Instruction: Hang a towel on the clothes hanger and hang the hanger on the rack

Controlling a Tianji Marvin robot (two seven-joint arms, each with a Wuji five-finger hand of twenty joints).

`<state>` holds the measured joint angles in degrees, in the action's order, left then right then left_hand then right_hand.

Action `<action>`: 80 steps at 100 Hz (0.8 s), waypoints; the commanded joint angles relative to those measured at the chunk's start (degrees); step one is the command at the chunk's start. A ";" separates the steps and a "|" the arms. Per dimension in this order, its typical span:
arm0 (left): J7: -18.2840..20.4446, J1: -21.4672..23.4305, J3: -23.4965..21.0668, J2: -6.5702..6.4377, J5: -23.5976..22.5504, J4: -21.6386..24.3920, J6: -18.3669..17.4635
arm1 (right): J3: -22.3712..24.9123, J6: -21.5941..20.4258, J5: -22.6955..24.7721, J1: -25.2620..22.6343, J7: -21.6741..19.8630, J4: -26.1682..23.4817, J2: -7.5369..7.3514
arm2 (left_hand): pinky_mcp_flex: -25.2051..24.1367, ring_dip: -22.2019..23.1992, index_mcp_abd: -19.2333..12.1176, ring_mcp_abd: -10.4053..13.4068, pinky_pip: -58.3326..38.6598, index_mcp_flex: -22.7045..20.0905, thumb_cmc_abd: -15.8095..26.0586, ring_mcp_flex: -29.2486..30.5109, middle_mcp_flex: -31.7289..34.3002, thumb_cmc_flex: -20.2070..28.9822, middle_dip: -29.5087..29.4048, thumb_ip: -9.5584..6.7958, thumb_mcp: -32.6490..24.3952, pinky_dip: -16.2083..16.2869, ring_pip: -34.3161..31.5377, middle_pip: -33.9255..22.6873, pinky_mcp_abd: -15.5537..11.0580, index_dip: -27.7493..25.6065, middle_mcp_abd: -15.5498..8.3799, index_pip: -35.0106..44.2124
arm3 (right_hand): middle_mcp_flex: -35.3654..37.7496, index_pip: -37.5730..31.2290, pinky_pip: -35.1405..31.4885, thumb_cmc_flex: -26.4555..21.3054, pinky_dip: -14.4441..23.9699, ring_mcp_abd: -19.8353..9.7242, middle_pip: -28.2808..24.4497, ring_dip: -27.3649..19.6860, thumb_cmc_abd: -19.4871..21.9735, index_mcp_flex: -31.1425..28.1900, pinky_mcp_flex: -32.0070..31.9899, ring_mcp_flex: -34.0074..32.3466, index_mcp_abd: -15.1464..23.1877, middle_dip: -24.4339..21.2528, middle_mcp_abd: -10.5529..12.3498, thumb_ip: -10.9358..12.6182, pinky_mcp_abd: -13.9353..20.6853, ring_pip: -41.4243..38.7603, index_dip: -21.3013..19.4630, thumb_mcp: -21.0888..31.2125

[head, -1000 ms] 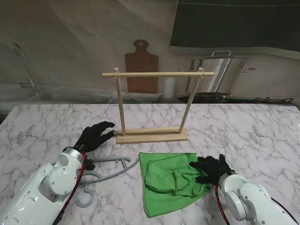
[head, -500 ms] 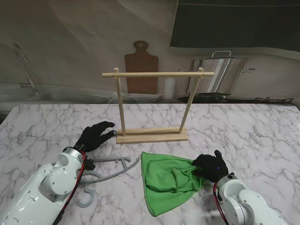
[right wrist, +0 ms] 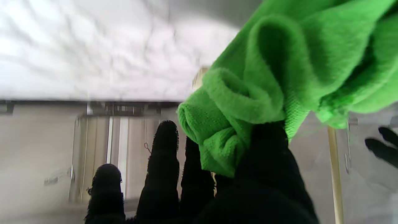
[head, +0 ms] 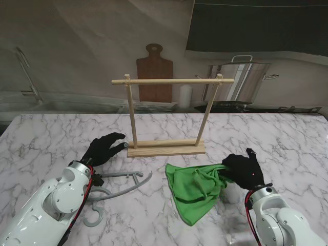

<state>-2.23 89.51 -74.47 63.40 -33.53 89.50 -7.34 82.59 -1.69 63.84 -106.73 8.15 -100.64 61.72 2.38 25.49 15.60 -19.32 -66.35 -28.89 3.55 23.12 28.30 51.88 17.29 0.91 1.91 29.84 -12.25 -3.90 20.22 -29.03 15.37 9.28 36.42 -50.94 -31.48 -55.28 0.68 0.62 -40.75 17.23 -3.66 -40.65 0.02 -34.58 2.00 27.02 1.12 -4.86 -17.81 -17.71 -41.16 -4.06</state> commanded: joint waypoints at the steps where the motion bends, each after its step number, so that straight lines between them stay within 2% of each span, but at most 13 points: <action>1: 0.65 0.07 0.08 0.03 -0.17 -0.04 -0.20 | 1.18 -0.29 0.66 0.46 1.73 -2.19 -0.22 | 0.19 -0.12 -0.46 1.07 45.59 1.50 3.37 -1.01 -1.98 -0.25 -0.33 0.47 0.40 1.13 0.49 0.61 0.02 0.23 -0.05 -0.92 | 0.98 -5.70 -1.01 -5.82 0.24 -0.38 -1.74 0.81 5.46 -4.57 -0.30 -1.40 0.92 0.74 -0.10 1.79 -1.43 -0.98 -1.90 2.09; 12: 0.57 0.07 0.07 0.04 -0.15 -0.07 -0.25 | 3.67 -1.94 3.50 0.54 6.44 -4.11 -0.04 | 0.20 -0.12 -0.44 1.00 45.68 1.47 3.38 -1.05 -1.96 -0.32 -0.32 0.47 0.43 1.18 0.49 0.60 0.04 0.23 -0.09 -0.92 | 1.25 -5.48 -1.70 -5.71 0.43 -0.48 -1.63 0.98 5.28 -4.70 0.15 -1.85 0.97 0.96 0.07 1.79 -1.47 -1.15 -2.06 2.02; 21: 0.57 0.05 0.09 0.04 -0.17 -0.10 -0.30 | 5.12 -3.34 6.87 1.15 11.98 -4.95 -0.07 | 0.24 -0.12 -0.44 1.04 45.73 1.48 3.36 -1.01 -1.97 -0.31 -0.32 0.47 0.42 1.22 0.48 0.60 -0.02 0.22 -0.09 -0.92 | 1.52 -5.21 -2.53 -5.45 0.73 -0.87 -1.55 1.09 5.39 -4.66 0.87 -2.33 1.71 1.11 0.52 1.76 -1.43 -1.24 -2.10 1.97; 48: 0.56 0.05 0.10 0.03 -0.23 -0.10 -0.26 | 6.48 -6.38 11.91 3.15 21.92 -6.36 -0.43 | 0.33 -0.11 -0.41 1.02 45.84 1.47 3.36 -1.03 -1.95 -0.16 -0.32 0.46 0.40 1.35 0.46 0.60 -0.08 0.22 -0.16 -0.93 | 1.55 -4.93 -5.08 -4.92 1.94 -1.58 -1.35 1.30 5.80 -4.02 2.16 -3.04 2.94 1.39 1.19 1.76 -1.05 -1.41 -2.29 2.03; 54: 0.60 0.05 0.10 0.02 -0.27 -0.10 -0.29 | 6.21 -7.16 12.35 3.48 22.54 -6.02 -0.57 | 0.37 -0.11 -0.49 0.95 45.83 1.50 3.36 -1.02 -1.99 -0.09 -0.32 0.45 0.39 1.39 0.46 0.61 -0.09 0.22 -0.11 -0.94 | 1.70 -5.13 -6.53 -4.63 2.85 -1.84 -1.62 1.53 5.82 -3.99 2.35 -3.26 3.41 1.55 1.49 1.74 -1.03 -1.82 -2.27 1.98; 72: 0.75 -0.04 0.25 -0.04 -0.48 -0.12 -0.44 | 6.33 -8.31 13.69 2.29 19.65 -5.95 -1.10 | 0.35 -0.12 -0.44 0.97 45.90 1.48 3.31 -1.09 -1.95 0.05 -0.31 0.44 0.40 1.44 0.48 0.61 -0.10 0.21 -0.12 -0.93 | 3.41 -4.39 -8.00 -4.04 3.60 -1.93 -0.19 1.26 5.19 -4.60 3.61 -5.11 5.03 0.87 1.82 1.82 -1.31 -1.12 -1.55 2.06; 80: 1.16 -0.14 0.50 -0.17 -0.88 0.01 -0.45 | 6.07 -7.56 13.88 2.41 21.44 -4.89 -1.08 | 0.39 -0.15 -0.44 1.12 45.91 1.45 3.21 -1.13 -1.89 0.13 -0.30 0.43 0.42 1.47 0.52 0.59 -0.11 0.21 -0.12 -0.93 | 3.52 -4.12 -8.24 -3.98 3.67 -1.93 0.06 1.22 5.22 -4.34 3.53 -5.42 5.28 0.82 1.89 1.80 -1.41 -0.84 -1.42 2.10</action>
<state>-2.24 89.47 -74.35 63.36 -34.02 89.49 -7.54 88.99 -10.01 77.48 -103.97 26.91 -106.95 60.69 2.42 25.49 15.60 -19.31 -66.35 -28.89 3.56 23.11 28.30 51.88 17.29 0.91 1.91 29.99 -12.25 -3.90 20.22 -29.03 15.37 9.28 39.37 -51.57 -39.09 -55.24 3.89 -0.69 -41.00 17.98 -2.96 -41.24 3.94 -39.29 1.44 27.91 2.47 -4.80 -17.88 -18.59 -41.92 -4.06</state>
